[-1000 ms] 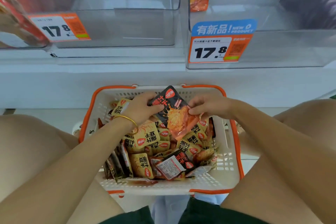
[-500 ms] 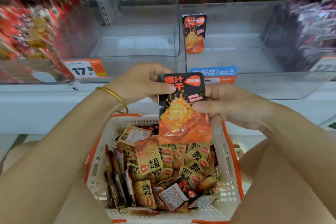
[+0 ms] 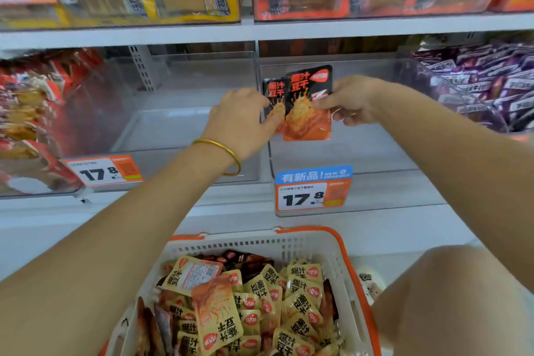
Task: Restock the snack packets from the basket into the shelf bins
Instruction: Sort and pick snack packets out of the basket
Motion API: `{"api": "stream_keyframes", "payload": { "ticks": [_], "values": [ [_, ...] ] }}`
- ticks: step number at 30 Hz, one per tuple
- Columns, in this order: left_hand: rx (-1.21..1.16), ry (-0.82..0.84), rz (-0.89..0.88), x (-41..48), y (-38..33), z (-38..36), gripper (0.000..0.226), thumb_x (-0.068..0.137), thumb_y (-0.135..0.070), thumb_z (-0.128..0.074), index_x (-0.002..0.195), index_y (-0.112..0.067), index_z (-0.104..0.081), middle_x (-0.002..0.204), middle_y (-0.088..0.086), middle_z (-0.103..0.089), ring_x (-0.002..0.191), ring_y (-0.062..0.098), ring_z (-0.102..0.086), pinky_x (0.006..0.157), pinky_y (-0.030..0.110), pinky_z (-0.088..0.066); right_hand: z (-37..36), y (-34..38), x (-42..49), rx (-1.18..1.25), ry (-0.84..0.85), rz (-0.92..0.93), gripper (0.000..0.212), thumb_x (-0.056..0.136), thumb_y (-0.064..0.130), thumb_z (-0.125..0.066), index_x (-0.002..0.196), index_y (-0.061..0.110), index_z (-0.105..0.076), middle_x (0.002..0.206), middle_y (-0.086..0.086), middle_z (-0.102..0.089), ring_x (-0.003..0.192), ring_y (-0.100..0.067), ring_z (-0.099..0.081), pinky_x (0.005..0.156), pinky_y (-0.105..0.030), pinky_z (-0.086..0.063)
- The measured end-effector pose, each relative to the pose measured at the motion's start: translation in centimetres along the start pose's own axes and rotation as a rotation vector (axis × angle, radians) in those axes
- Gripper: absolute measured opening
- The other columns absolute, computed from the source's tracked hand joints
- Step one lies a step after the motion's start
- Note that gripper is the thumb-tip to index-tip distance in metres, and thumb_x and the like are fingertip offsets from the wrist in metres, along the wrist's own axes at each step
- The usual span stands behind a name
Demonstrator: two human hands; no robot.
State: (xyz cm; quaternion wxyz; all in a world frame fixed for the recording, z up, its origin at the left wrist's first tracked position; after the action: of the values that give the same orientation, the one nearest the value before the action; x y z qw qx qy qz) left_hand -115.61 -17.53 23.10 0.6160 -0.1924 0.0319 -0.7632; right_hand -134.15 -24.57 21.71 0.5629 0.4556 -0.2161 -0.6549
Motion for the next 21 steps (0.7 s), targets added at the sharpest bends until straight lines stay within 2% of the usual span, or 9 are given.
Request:
{"api": "stream_keyframes", "payload": {
  "ticks": [3,6,7,9,12,14,16,18,21],
  "values": [
    [0.051,0.008,0.025,1.0,-0.2,-0.5,0.058,0.08,-0.05,-0.041,0.117,-0.009,-0.059,0.128,0.008,-0.052,0.122,0.03,-0.041,0.102,0.041,-0.035,-2.0,0.6,3.7,-0.057,-0.022,0.011,0.012,0.088,0.012,-0.065,0.092,0.017,-0.055,0.087,-0.007,-0.059,0.06,-0.012,-0.048,0.045,-0.019,-0.035],
    [0.086,0.013,0.02,1.4,-0.2,-0.9,0.043,0.09,-0.035,-0.053,0.126,-0.013,-0.053,0.138,0.004,-0.044,0.129,0.025,-0.033,0.102,0.038,-0.029,-3.4,0.5,6.6,-0.045,-0.069,-0.004,0.028,0.087,0.009,-0.066,0.114,0.007,-0.058,0.109,-0.012,-0.064,0.086,-0.023,-0.063,0.069,-0.03,-0.055],
    [0.091,0.015,0.019,1.5,-0.2,-1.0,0.042,0.09,-0.032,-0.052,0.128,-0.014,-0.052,0.14,0.002,-0.042,0.13,0.024,-0.031,0.102,0.037,-0.028,-3.8,0.4,7.3,-0.037,-0.076,-0.013,0.034,0.086,0.008,-0.066,0.118,0.005,-0.057,0.113,-0.015,-0.064,0.093,-0.027,-0.065,0.078,-0.035,-0.056],
    [0.099,0.012,0.007,1.8,-0.1,-1.3,0.042,0.09,-0.031,-0.051,0.128,-0.014,-0.051,0.141,0.001,-0.042,0.13,0.023,-0.03,0.102,0.037,-0.027,-4.2,0.2,8.2,-0.039,-0.084,-0.015,0.036,0.086,0.006,-0.066,0.12,0.002,-0.056,0.114,-0.019,-0.064,0.097,-0.031,-0.066,0.084,-0.04,-0.056],
    [0.098,-0.003,-0.008,1.9,0.1,-1.4,0.041,0.09,-0.032,-0.053,0.126,-0.014,-0.052,0.139,0.0,-0.043,0.13,0.021,-0.03,0.1,0.036,-0.027,-4.6,0.0,9.3,-0.1,-0.109,-0.015,0.029,0.087,0.009,-0.065,0.113,-0.002,-0.057,0.108,-0.021,-0.067,0.094,-0.031,-0.068,0.085,-0.039,-0.056],
    [0.09,-0.009,-0.013,1.9,0.2,-1.4,0.041,0.09,-0.032,-0.054,0.126,-0.013,-0.052,0.139,0.0,-0.044,0.13,0.02,-0.031,0.1,0.035,-0.027,-4.8,0.1,9.5,-0.236,-0.147,0.013,0.017,0.088,0.015,-0.065,0.095,0.002,-0.057,0.105,-0.018,-0.069,0.094,-0.027,-0.069,0.089,-0.035,-0.054],
    [0.084,-0.006,-0.016,1.9,0.2,-1.4,0.041,0.09,-0.032,-0.054,0.126,-0.013,-0.052,0.138,0.0,-0.045,0.13,0.02,-0.032,0.1,0.035,-0.028,-4.8,0.5,9.7,-0.34,-0.22,0.054,0.024,0.088,0.021,-0.064,0.074,0.009,-0.049,0.105,-0.013,-0.07,0.093,-0.024,-0.068,0.088,-0.031,-0.053],
    [0.076,-0.002,-0.016,1.9,0.2,-1.3,0.042,0.09,-0.035,-0.052,0.125,-0.013,-0.053,0.137,0.001,-0.047,0.129,0.021,-0.033,0.1,0.034,-0.028,-4.9,0.7,10.1,-0.381,-0.273,0.079,0.034,0.088,0.023,-0.062,0.066,0.013,-0.039,0.104,-0.01,-0.069,0.086,-0.021,-0.067,0.079,-0.027,-0.053],
    [0.063,0.014,-0.012,1.8,0.2,-1.3,0.052,0.083,-0.042,-0.041,0.123,-0.013,-0.054,0.134,0.002,-0.049,0.128,0.021,-0.035,0.099,0.034,-0.03,-5.2,0.7,10.7,-0.382,-0.33,0.09,0.038,0.089,0.024,-0.062,0.063,0.014,-0.036,0.109,-0.011,-0.067,0.1,-0.024,-0.065,0.088,-0.03,-0.052]
  ]
}}
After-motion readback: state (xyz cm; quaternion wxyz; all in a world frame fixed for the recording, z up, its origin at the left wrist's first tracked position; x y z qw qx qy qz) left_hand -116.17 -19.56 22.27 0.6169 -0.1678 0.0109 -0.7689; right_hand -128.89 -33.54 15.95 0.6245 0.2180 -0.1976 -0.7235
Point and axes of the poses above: each hand's wrist, its own x-axis towards the middle knuckle, its own z-axis out of the back of the hand, y = z × x, the point moved 4 cm from there along x, towards the middle knuckle
